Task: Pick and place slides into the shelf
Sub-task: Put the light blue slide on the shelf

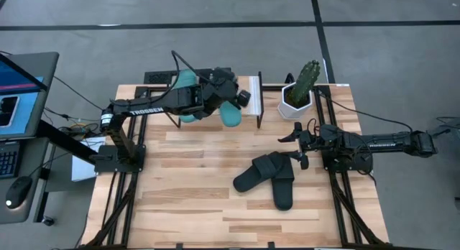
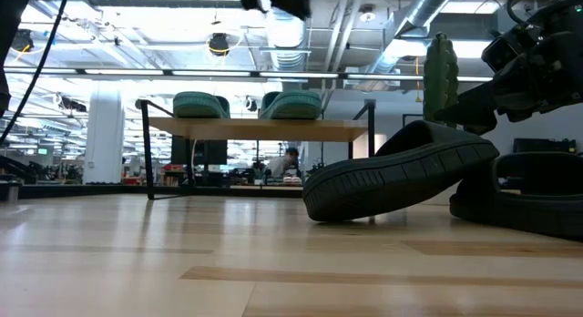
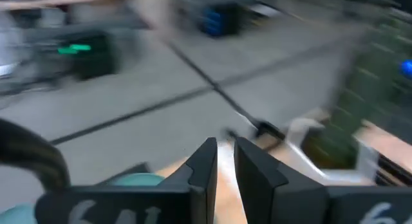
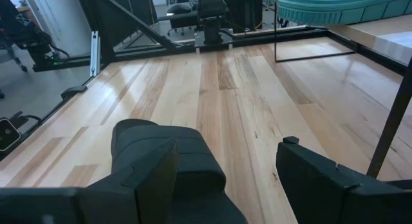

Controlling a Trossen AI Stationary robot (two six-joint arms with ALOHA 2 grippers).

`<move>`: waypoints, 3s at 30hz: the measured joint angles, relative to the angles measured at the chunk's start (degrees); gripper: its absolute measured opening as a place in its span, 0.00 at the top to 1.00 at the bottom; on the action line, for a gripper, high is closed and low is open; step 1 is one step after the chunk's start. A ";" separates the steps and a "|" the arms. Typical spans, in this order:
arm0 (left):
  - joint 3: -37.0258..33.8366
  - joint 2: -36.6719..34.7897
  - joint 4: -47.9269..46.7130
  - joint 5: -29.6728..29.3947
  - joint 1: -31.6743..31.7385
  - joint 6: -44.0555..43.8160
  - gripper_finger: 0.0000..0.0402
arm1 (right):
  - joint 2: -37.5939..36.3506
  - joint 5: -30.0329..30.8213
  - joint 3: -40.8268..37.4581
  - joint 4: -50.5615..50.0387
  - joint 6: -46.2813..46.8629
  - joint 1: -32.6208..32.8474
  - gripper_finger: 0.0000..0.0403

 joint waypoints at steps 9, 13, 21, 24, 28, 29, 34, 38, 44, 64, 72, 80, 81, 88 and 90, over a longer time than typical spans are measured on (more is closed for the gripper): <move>-0.07 -1.71 -16.19 -0.75 4.50 -48.99 0.89 | 0.01 0.00 0.01 0.00 0.00 -0.01 0.38; 0.02 -0.15 -3.88 11.25 6.02 -52.14 0.89 | 0.01 0.01 0.00 0.01 0.00 0.00 0.38; 0.06 4.83 22.09 27.98 8.22 -45.38 0.89 | 0.00 0.00 0.01 0.01 0.01 0.00 0.38; -0.02 6.73 22.48 31.47 9.36 -49.81 0.89 | 0.01 0.00 0.01 0.00 0.01 -0.01 0.38; -0.01 7.78 15.27 34.96 11.26 -58.78 0.89 | 0.06 0.00 -0.01 -0.20 0.02 -0.01 0.38; -0.07 7.90 13.29 35.63 11.82 -60.15 0.89 | 0.08 0.00 0.01 0.01 0.00 0.01 0.38; -0.04 8.26 9.57 37.23 14.23 -59.85 0.89 | 0.41 0.00 0.01 -0.01 0.02 0.01 0.38; -0.04 8.26 8.86 37.78 15.70 -57.71 0.89 | 0.45 0.00 0.01 -0.01 0.01 0.01 0.38; -0.02 8.26 5.23 38.50 16.68 -55.50 0.89 | 0.43 0.00 0.01 0.00 0.00 0.01 0.38; 15.13 8.09 -37.15 16.61 6.08 -61.01 0.89 | 0.43 0.00 -0.01 0.00 0.00 0.01 0.38; 12.12 8.22 -41.54 10.25 -5.21 -73.72 0.89 | 0.45 0.00 0.01 -0.02 0.00 0.01 0.38; 7.87 8.27 -40.41 18.23 -7.48 -80.98 0.89 | 0.43 0.00 0.00 0.00 0.01 0.01 0.38; 6.96 8.18 -40.24 18.26 -7.63 -81.67 0.89 | 0.43 0.00 0.01 -0.02 0.00 -0.01 0.38; 2.54 8.09 -41.51 13.13 -8.17 -83.97 0.89 | 0.45 0.00 0.01 0.00 0.01 0.01 0.38; 1.45 8.21 -41.59 12.39 -7.99 -83.78 0.89 | 0.44 0.00 0.00 0.00 0.00 0.01 0.38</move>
